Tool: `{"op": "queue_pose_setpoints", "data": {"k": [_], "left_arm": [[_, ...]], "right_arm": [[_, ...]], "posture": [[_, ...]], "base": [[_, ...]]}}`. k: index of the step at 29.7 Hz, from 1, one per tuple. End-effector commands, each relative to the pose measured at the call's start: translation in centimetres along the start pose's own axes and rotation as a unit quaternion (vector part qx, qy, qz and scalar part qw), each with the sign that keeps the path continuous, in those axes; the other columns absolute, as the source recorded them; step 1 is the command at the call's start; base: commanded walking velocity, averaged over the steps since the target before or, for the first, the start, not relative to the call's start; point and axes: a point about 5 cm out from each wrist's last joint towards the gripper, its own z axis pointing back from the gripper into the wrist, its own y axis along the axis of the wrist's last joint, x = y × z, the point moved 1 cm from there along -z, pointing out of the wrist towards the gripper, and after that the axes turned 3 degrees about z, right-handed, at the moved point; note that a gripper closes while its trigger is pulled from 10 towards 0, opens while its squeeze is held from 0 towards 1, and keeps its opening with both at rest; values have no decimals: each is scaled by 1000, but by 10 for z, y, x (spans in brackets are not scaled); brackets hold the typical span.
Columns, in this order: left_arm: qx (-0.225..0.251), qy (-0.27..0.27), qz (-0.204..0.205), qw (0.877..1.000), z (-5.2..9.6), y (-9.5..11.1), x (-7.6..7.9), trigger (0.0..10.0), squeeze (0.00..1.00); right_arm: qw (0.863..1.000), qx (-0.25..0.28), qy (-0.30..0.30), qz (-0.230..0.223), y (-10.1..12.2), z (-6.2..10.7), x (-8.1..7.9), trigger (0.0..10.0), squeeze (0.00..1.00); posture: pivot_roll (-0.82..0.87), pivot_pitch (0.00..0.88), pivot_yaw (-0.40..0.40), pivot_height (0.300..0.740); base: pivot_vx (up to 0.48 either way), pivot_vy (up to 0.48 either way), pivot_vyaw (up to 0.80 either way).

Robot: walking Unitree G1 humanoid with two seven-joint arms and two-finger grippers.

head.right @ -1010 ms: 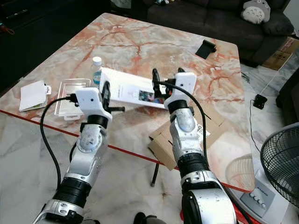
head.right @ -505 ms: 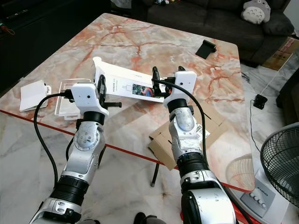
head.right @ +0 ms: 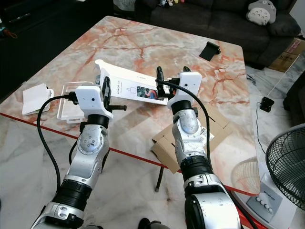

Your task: Picking trash to rubbish bin

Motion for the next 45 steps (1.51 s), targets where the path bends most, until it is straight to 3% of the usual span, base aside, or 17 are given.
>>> {"op": "queue_pose_setpoints", "data": {"k": [1, 25, 36, 45], "left_arm": [[-4, 3, 7, 1000, -2, 0, 2, 10000, 0], [-9, -8, -1, 1000, -1, -1, 2, 10000, 0], [-18, -38, -65, 997, 1, 0, -21, 10000, 0], [-14, -41, -69, 997, -6, 4, -22, 10000, 0]], "right_arm": [[1000, 13, -14, -2, 7, -2, 7, 10000, 0], [1000, 5, -27, -1, 1, 3, 13, 10000, 0], [999, -8, -33, -3, -7, 9, 11, 10000, 0], [999, -10, -38, -2, -8, 10, 14, 10000, 0]], "posture": [[75, 111, -105, 740], [75, 139, -93, 740], [99, 156, -66, 740], [91, 164, -68, 740]], "base": [[0, 0, 0], [0, 0, 0], [0, 0, 0], [-27, 0, 0]]}}
